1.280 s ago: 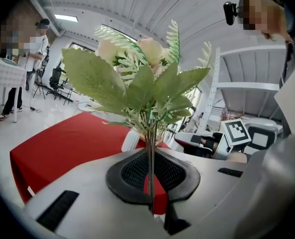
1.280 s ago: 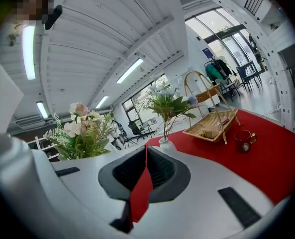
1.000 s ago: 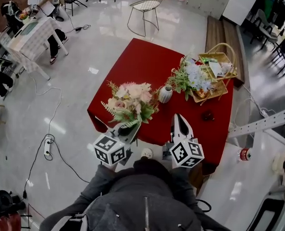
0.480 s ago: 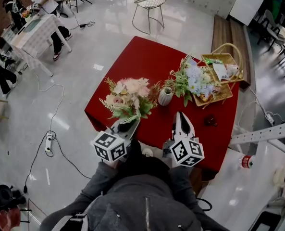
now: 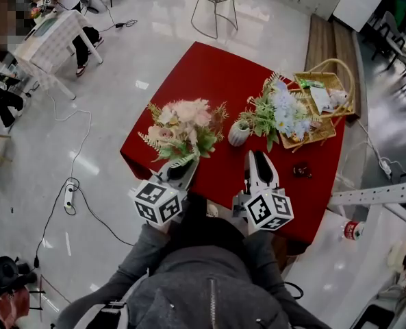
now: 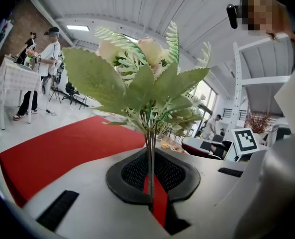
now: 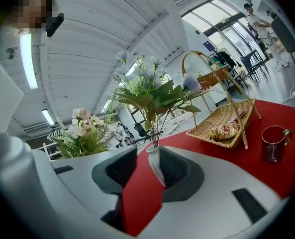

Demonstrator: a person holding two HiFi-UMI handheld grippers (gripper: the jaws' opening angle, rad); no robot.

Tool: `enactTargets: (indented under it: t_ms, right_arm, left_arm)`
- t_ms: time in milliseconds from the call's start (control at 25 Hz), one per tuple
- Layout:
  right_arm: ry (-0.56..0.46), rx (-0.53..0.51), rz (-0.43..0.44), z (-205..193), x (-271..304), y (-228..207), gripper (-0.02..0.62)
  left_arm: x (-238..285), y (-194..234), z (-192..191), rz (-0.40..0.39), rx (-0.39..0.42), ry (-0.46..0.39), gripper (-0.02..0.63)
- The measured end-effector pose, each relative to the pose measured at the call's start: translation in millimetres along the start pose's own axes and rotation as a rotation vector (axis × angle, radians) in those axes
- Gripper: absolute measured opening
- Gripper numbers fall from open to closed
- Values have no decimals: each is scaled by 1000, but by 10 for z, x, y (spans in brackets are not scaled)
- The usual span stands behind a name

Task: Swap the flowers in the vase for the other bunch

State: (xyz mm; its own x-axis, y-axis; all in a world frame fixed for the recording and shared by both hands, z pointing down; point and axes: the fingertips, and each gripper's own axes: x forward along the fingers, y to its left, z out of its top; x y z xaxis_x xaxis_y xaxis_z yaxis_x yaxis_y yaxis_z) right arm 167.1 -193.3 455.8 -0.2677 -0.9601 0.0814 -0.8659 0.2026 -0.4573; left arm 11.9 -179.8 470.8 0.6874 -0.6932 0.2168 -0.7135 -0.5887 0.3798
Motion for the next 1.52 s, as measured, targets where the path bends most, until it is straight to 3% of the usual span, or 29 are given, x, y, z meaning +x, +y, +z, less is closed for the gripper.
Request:
enactTargets:
  t_ms: [40,80,120,360,640,1400,1520]
  right_arm:
    - [5,9,8,-21,32,-7,157]
    - [9,18,16,-38,66,-14,225]
    - [10,26,23,-47,104,-18,233]
    - [-2,-19,16,-7,335,-53,236]
    - [-79,0,67,104,600,-25,236]
    - [-88,-37,33,151,869,-70,235]
    - [-81,-60,26,162,880,-74,194]
  left_arm:
    - [12,-3,-4,-3,2,2,18]
    - [26,-7,-9,-8,5,5,18]
    - [43,-5,-9,-12,7,8,18]
    - [162,118,65,-21,8,23,18]
    - [304,282,182,-31,7,23,18]
    - [387,495,127,-44,-51,62,18]
    - [385,504,108,-46,-58,65,18]
